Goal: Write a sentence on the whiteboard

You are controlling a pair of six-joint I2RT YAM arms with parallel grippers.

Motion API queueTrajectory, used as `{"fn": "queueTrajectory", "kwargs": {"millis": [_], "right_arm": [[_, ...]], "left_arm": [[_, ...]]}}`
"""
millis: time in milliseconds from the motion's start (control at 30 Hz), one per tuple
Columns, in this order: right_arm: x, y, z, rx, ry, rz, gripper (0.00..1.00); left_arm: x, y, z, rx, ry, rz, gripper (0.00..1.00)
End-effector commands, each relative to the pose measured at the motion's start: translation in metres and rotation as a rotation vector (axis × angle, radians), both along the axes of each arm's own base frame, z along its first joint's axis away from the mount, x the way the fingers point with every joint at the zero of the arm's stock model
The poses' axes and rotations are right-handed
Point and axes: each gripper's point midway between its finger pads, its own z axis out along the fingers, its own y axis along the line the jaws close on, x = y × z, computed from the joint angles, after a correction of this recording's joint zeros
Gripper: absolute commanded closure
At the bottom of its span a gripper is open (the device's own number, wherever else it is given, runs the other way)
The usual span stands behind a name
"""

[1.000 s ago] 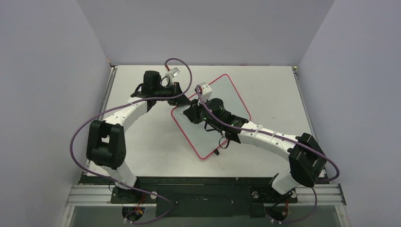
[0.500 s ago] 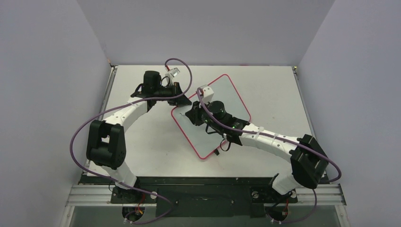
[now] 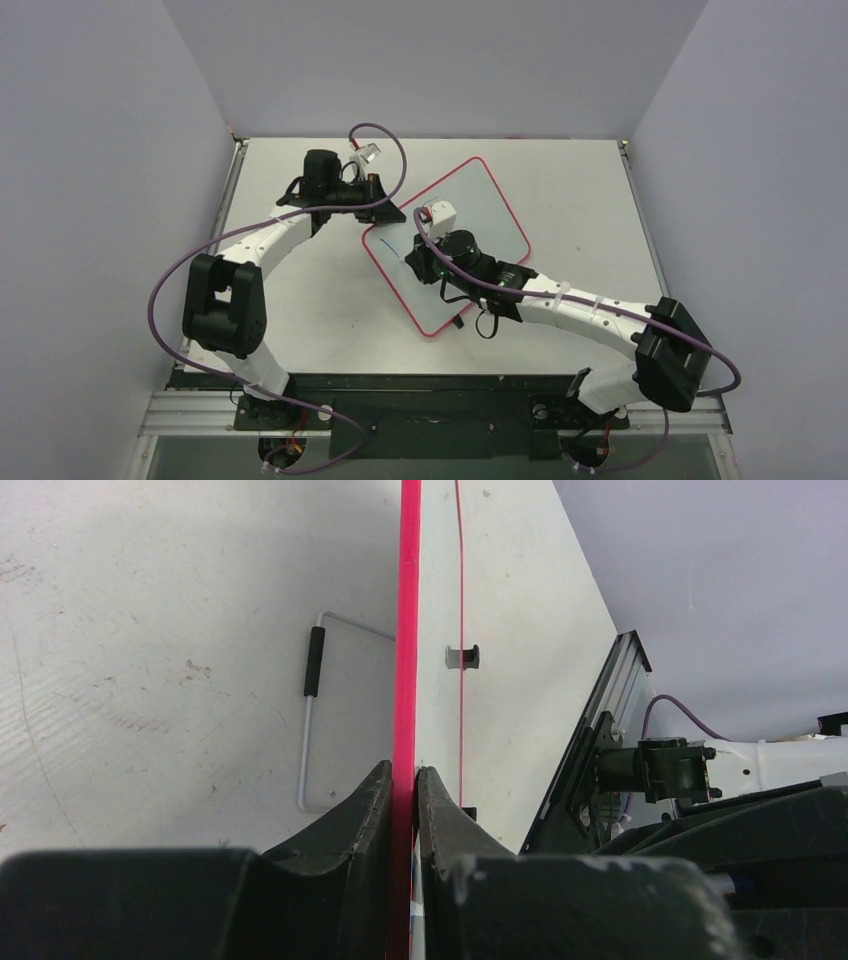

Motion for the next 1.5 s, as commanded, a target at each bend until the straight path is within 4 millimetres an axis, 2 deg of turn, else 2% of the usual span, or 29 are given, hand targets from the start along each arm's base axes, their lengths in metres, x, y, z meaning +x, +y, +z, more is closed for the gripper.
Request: {"fn": "queueTrajectory", "kwargs": {"millis": [0, 133, 300, 600, 867, 1067, 1267, 1467], "right_arm": [[-0.002, -0.007, 0.034, 0.02, -0.066, -0.019, 1.0], [-0.002, -0.003, 0.051, 0.056, -0.082, -0.014, 1.0], [0.005, 0.002, 0.059, 0.072, -0.093, -0.027, 1.0], [0.017, 0.021, 0.055, 0.078, -0.082, -0.027, 1.0], [0.022, 0.026, 0.047, 0.07, -0.069, -0.033, 1.0], [0.03, 0.019, 0.039, 0.056, -0.062, -0.068, 1.0], [0.046, -0.001, 0.031, 0.057, -0.039, -0.135, 1.0], [0.047, -0.004, 0.04, 0.059, -0.052, -0.118, 1.0]], "left_arm": [[0.005, -0.001, 0.028, -0.007, -0.135, -0.006, 1.0], [0.005, -0.001, 0.028, -0.006, -0.134, -0.006, 1.0], [0.004, -0.002, 0.028, -0.004, -0.135, -0.009, 1.0], [0.002, -0.002, 0.029, -0.001, -0.137, -0.011, 1.0], [0.001, -0.004, 0.028, 0.001, -0.135, -0.016, 1.0], [0.001, -0.004, 0.029, 0.002, -0.138, -0.018, 1.0], [0.0, -0.005, 0.029, 0.003, -0.138, -0.022, 1.0], [0.001, -0.005, 0.029, 0.005, -0.138, -0.02, 1.0]]}}
